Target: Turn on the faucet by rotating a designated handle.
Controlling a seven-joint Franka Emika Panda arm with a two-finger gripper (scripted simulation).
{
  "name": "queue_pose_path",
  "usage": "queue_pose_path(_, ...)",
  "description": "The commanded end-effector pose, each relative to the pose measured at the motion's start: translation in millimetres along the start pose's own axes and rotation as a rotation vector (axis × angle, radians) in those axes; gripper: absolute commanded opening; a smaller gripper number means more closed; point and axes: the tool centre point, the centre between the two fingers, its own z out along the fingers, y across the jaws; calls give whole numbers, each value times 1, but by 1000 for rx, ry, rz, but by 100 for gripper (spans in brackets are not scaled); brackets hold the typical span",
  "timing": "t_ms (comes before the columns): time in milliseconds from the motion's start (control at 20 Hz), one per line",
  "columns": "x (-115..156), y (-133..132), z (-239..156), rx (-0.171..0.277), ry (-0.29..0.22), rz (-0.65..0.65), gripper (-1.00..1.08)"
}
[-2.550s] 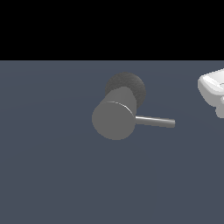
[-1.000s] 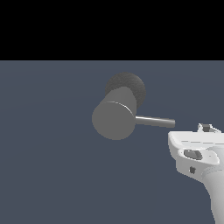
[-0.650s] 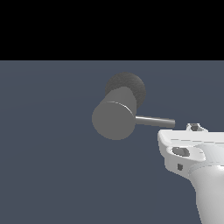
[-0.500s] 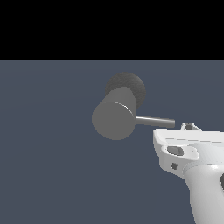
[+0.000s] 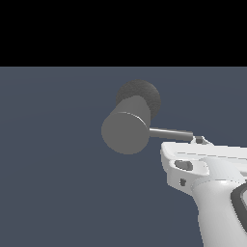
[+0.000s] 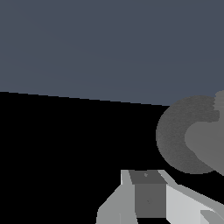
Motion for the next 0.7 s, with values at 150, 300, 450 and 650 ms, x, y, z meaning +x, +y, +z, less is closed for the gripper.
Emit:
queue_pose_path(150, 14, 21, -10, -19, 54, 33, -100)
queue_pose_path(300, 21, 26, -15, -20, 77, 41, -100)
queue_pose_path(450, 23, 36, -17, -28, 87, 58, -100)
queue_pose_path(650, 21, 44, -17, -35, 89, 74, -100)
